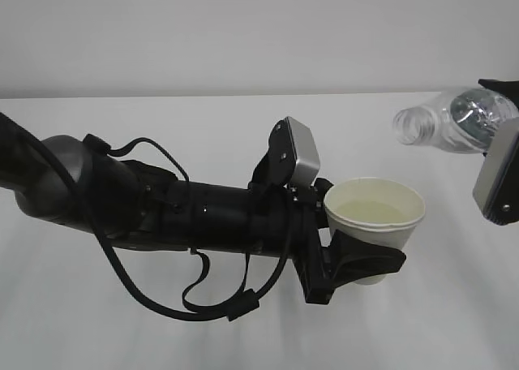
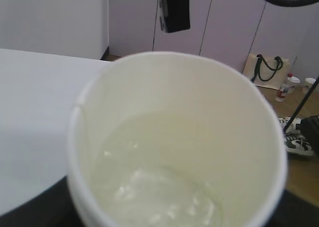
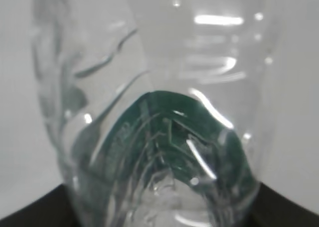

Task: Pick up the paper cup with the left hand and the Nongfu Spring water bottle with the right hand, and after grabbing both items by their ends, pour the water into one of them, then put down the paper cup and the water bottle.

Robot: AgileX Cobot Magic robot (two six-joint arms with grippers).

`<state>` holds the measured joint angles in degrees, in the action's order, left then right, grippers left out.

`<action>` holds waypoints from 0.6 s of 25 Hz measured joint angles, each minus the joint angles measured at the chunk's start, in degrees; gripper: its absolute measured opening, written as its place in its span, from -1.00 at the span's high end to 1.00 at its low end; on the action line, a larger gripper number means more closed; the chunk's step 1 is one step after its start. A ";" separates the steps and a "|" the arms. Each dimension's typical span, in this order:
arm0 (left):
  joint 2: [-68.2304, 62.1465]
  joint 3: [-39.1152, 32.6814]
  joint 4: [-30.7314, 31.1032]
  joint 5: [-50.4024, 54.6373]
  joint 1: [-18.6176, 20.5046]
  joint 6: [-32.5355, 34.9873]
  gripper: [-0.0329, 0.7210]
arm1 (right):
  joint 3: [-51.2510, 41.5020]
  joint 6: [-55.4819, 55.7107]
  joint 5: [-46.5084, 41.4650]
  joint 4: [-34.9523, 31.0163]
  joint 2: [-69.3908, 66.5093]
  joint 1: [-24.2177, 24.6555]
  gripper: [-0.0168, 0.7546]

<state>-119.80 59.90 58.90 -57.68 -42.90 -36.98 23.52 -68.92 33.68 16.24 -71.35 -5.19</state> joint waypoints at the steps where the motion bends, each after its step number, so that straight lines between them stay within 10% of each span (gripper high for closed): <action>1: 0.00 0.00 0.00 0.00 0.00 0.00 -0.31 | 0.00 1.28 0.00 -0.05 0.00 0.00 -0.09; 15: 0.00 0.00 -0.76 1.03 0.00 0.41 -0.31 | 0.00 27.98 0.00 -0.42 0.00 0.00 -0.09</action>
<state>-119.80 59.90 58.14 -56.65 -42.90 -36.57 23.52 -40.94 33.68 15.82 -71.35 -5.19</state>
